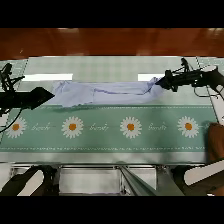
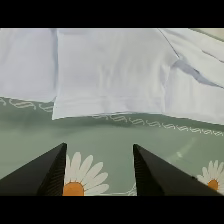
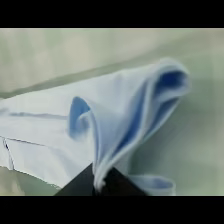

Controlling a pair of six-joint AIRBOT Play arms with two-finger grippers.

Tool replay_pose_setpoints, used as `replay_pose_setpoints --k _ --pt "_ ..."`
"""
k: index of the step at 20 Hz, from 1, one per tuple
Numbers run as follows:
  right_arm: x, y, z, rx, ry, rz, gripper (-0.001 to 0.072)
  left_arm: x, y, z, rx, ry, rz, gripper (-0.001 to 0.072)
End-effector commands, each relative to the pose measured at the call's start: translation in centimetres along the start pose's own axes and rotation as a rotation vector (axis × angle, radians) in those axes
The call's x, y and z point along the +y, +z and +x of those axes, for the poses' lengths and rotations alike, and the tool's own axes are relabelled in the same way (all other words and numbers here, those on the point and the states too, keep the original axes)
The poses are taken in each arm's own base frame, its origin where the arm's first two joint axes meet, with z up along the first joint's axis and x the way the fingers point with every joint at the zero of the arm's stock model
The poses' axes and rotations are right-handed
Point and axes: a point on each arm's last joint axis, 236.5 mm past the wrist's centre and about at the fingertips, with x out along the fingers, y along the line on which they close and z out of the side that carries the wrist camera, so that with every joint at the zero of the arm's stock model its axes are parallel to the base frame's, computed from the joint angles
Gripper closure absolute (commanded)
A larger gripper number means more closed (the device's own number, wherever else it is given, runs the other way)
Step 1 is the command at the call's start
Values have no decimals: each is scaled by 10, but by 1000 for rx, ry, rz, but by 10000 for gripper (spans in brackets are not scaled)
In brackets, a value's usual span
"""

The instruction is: Fold the shirts.

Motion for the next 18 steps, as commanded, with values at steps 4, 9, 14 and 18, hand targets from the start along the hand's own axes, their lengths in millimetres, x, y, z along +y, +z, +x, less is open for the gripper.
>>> replay_pose_setpoints --k 4,9,14,18 --pt "47 -6 -127 -174 -148 -221 689 -53 -16 12 40 -131 109 347" --pt "105 -44 -207 -303 -170 -345 689 -145 -39 55 41 -253 298 686" --pt "149 -88 -239 -393 -154 -396 688 -269 -81 119 192 -396 495 686" --pt "145 -125 -232 -357 -149 -370 688 -344 -102 174 315 -463 514 687"
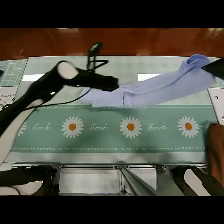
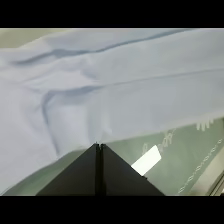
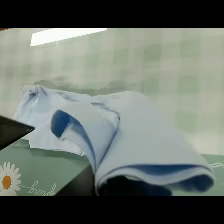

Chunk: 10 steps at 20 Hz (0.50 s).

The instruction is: Fold the shirts.

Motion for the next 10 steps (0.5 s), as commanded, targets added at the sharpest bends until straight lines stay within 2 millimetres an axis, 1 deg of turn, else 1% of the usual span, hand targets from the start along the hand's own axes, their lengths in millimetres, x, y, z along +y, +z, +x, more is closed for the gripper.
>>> replay_pose_setpoints --k 1,2,4,6,10 --pt "11 -27 -9 11 6 21 688 -40 0 78 125 -77 -5 686" --pt "12 -32 -9 14 10 26 688 -44 -8 96 176 -89 -38 687" --pt "13 -38 -6 26 25 36 688 -56 -31 121 282 -118 -74 686" --pt "15 -38 -4 24 42 44 688 -70 -55 137 361 -143 -52 686" --pt "29 -32 -5 -1 98 40 688 -95 -91 159 415 -158 -37 686"
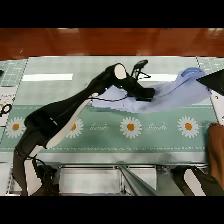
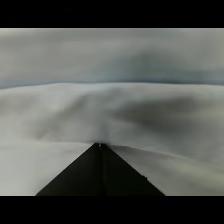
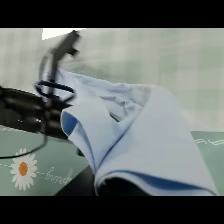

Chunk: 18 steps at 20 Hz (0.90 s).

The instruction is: Fold the shirts.

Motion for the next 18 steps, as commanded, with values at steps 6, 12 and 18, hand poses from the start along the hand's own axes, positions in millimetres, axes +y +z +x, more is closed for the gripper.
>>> replay_pose_setpoints --k 6,12,18 --pt "10 5 0 -26 43 0 688 -2 -1 -7 38 0 39 685" --pt "37 4 51 51 141 -35 688 87 28 -196 -168 280 14 685" --pt "108 -7 189 151 336 -39 688 137 -68 -342 -469 431 -122 685"
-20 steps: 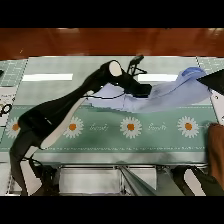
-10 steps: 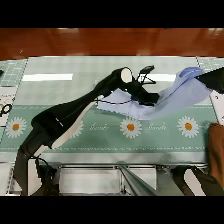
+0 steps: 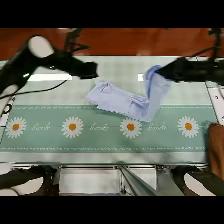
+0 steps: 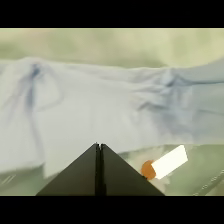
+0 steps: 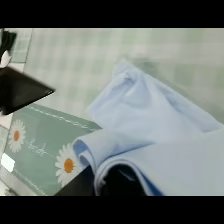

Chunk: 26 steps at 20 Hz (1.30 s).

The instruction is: Fold the shirts.

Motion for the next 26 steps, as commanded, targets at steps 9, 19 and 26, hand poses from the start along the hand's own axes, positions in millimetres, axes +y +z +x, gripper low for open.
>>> replay_pose_setpoints --k 9,19,26 --pt "27 -27 246 180 159 58 688 76 -99 -116 -235 180 -152 685" --pt "15 -53 240 328 180 104 299 82 -92 -117 -263 186 -177 685" --pt "-66 9 21 305 -142 11 299 83 -89 -117 -280 183 -221 684"
